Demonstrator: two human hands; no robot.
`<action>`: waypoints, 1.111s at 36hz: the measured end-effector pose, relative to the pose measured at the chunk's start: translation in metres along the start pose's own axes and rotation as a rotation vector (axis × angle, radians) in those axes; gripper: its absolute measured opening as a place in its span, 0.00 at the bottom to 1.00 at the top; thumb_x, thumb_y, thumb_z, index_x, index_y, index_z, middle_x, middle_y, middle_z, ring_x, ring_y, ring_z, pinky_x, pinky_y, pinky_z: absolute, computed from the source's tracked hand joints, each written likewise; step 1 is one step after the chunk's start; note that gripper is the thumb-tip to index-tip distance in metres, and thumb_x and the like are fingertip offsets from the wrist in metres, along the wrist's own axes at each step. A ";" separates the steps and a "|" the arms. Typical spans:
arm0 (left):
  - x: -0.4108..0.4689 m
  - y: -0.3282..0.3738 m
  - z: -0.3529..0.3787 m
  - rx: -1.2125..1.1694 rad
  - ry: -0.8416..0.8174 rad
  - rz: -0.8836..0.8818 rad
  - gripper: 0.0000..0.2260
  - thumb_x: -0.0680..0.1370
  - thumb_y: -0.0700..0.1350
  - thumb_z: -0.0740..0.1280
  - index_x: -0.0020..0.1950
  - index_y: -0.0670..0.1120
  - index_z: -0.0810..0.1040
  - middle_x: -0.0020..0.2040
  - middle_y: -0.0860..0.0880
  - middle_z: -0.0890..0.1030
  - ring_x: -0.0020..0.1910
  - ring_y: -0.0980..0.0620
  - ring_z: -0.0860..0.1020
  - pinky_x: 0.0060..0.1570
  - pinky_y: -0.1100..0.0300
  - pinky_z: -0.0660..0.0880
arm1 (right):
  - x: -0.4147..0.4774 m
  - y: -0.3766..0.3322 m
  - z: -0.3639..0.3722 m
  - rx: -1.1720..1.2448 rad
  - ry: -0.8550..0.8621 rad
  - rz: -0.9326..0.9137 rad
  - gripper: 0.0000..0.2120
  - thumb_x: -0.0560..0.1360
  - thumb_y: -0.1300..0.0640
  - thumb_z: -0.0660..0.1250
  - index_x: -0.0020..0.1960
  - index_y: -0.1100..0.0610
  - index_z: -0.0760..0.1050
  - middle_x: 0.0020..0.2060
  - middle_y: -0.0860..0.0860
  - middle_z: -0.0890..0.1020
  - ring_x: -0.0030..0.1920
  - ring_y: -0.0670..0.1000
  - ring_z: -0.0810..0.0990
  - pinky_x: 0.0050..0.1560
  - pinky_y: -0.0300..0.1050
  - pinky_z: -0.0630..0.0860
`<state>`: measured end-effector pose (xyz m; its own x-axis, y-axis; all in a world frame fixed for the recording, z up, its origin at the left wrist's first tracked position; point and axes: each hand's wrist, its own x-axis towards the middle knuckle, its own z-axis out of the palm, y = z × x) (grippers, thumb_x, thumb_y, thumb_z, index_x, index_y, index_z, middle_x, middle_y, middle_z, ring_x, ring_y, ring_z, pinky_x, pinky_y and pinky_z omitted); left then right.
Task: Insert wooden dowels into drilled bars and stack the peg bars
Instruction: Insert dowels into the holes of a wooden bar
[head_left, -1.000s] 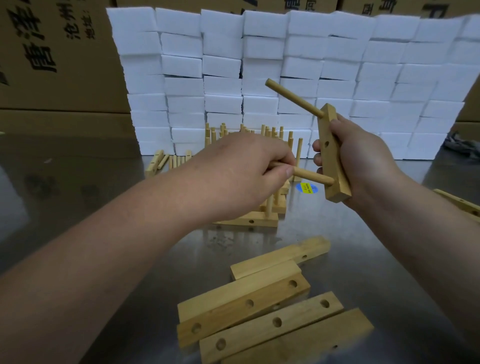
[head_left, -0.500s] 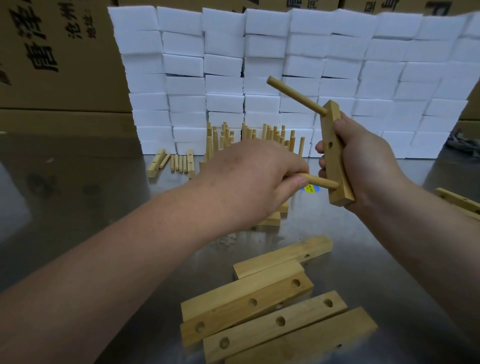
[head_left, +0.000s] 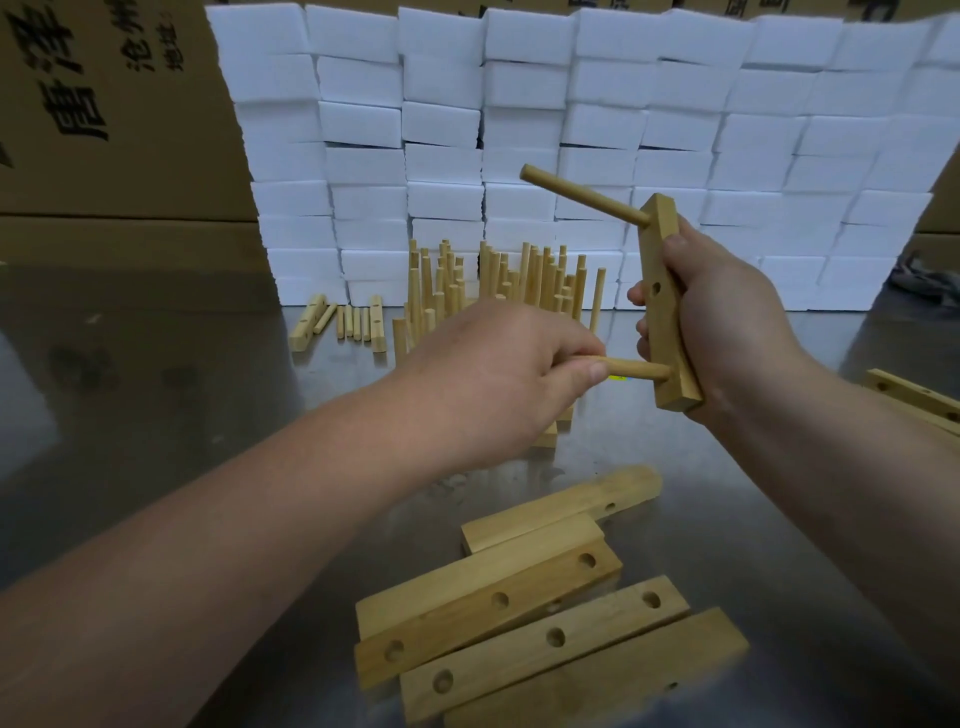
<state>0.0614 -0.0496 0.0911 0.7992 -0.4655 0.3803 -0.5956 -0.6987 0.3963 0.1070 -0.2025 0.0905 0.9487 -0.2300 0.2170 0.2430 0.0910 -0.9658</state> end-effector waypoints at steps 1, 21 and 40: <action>0.000 0.000 0.001 -0.039 0.000 -0.025 0.10 0.78 0.52 0.60 0.38 0.59 0.75 0.28 0.55 0.73 0.32 0.62 0.72 0.30 0.63 0.64 | 0.000 0.001 0.000 0.002 -0.001 -0.001 0.11 0.80 0.50 0.55 0.54 0.38 0.74 0.31 0.48 0.76 0.22 0.44 0.71 0.25 0.35 0.71; 0.006 -0.002 -0.019 -0.097 0.092 -0.198 0.09 0.77 0.54 0.63 0.39 0.55 0.79 0.26 0.58 0.76 0.23 0.63 0.70 0.23 0.66 0.68 | -0.008 0.000 0.014 0.015 0.037 0.002 0.10 0.79 0.52 0.57 0.43 0.53 0.73 0.31 0.49 0.81 0.26 0.47 0.75 0.25 0.37 0.71; 0.020 -0.079 -0.055 -0.237 0.755 -0.322 0.12 0.77 0.47 0.55 0.46 0.54 0.79 0.38 0.59 0.76 0.35 0.61 0.73 0.33 0.62 0.68 | -0.008 0.006 0.018 0.099 0.077 0.009 0.07 0.80 0.57 0.55 0.49 0.54 0.72 0.25 0.47 0.72 0.19 0.44 0.69 0.21 0.33 0.65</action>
<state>0.1203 0.0262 0.1134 0.7137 0.2819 0.6412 -0.4175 -0.5637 0.7127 0.1046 -0.1827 0.0856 0.9334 -0.3024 0.1931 0.2570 0.1881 -0.9479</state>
